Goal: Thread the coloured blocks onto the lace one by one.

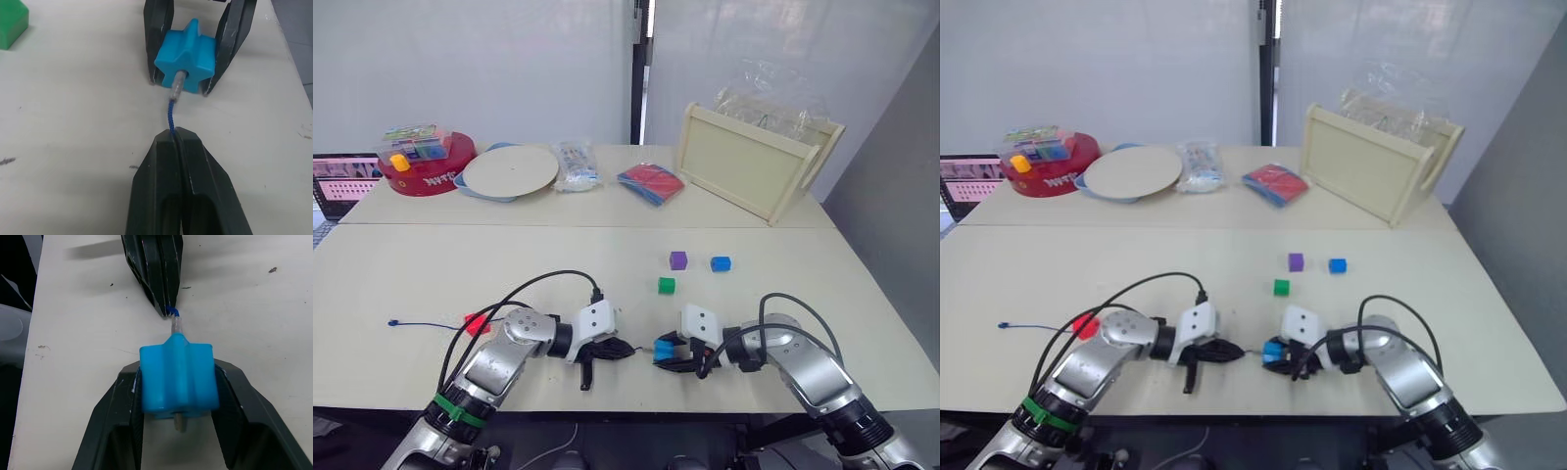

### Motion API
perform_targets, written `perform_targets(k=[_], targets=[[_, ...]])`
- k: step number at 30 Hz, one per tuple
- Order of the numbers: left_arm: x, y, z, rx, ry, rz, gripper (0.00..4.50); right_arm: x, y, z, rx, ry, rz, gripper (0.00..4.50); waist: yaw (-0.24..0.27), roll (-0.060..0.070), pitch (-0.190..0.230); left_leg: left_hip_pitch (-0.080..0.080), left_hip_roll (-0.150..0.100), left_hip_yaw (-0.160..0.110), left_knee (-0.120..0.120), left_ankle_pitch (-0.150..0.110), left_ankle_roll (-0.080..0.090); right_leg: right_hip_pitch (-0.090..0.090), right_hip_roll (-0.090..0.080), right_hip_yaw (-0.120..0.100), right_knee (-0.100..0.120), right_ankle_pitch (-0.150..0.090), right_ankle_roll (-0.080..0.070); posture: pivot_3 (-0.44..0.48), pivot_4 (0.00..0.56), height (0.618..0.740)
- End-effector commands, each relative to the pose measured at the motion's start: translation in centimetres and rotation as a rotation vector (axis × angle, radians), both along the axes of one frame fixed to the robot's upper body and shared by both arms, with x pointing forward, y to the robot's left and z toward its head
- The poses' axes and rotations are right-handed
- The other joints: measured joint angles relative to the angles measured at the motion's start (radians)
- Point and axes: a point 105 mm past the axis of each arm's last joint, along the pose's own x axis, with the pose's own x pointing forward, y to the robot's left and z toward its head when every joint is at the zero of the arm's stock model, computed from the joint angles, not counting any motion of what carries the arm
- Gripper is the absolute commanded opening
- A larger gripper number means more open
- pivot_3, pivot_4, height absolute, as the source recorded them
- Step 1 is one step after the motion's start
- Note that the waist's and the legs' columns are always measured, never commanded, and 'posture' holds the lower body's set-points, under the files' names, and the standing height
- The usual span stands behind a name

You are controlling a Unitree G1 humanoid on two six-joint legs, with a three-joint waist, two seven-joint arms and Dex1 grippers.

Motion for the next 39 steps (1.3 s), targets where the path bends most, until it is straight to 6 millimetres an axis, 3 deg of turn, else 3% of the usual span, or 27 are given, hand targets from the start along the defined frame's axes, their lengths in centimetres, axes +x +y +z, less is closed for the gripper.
perform_targets(k=[1, 17, 24, 30, 39], targets=[[-0.2, -1.0, -0.2, 0.013, -0.006, -0.048, 0.02, -0.2, 0.1, 0.0, -0.001, 0.003, 0.001, 1.37, 0.001, 0.0, 0.0, 0.0, 0.0, 0.0, 0.0, 0.0, 0.0, 0.0, 0.0, 0.0, 0.0, 0.0, 0.0, 0.0, 0.15, 0.74], [-0.4, -3.3, 0.1, -0.003, 0.006, -0.137, 0.02, -0.2, 0.5, 0.1, 0.009, -0.001, -0.001, 1.37, 0.003, 0.0, 0.0, 0.0, 0.0, 0.0, 0.0, 0.0, 0.0, 0.0, 0.0, 0.0, 0.0, 0.0, 0.0, 0.0, 0.15, 0.74], [0.0, -1.5, 0.1, 0.036, -0.003, -0.094, 0.02, -0.1, 0.5, 0.0, 0.011, -0.002, -0.007, 1.37, -0.004, 0.0, 0.0, 0.0, 0.0, 0.0, 0.0, 0.0, 0.0, 0.0, 0.0, 0.0, 0.0, 0.0, 0.0, 0.0, 0.15, 0.74], [0.1, 1.7, 0.3, 0.092, -0.006, -0.034, 0.02, 0.1, 0.4, 0.0, 0.013, -0.003, -0.017, 1.37, -0.014, 0.0, 0.0, 0.0, 0.001, 0.0, -0.001, 0.0, 0.0, -0.001, 0.001, 0.0, 0.0, 0.0, 0.0, 0.0, 0.15, 0.74], [0.2, 1.8, 0.7, 0.073, -0.015, -0.014, 0.02, 0.2, 0.5, 0.0, 0.013, -0.003, -0.013, 1.37, -0.012, 0.0, 0.0, 0.0, 0.001, 0.0, -0.001, 0.0, 0.0, -0.001, 0.001, 0.0, 0.0, 0.0, 0.0, 0.0, 0.15, 0.74]])
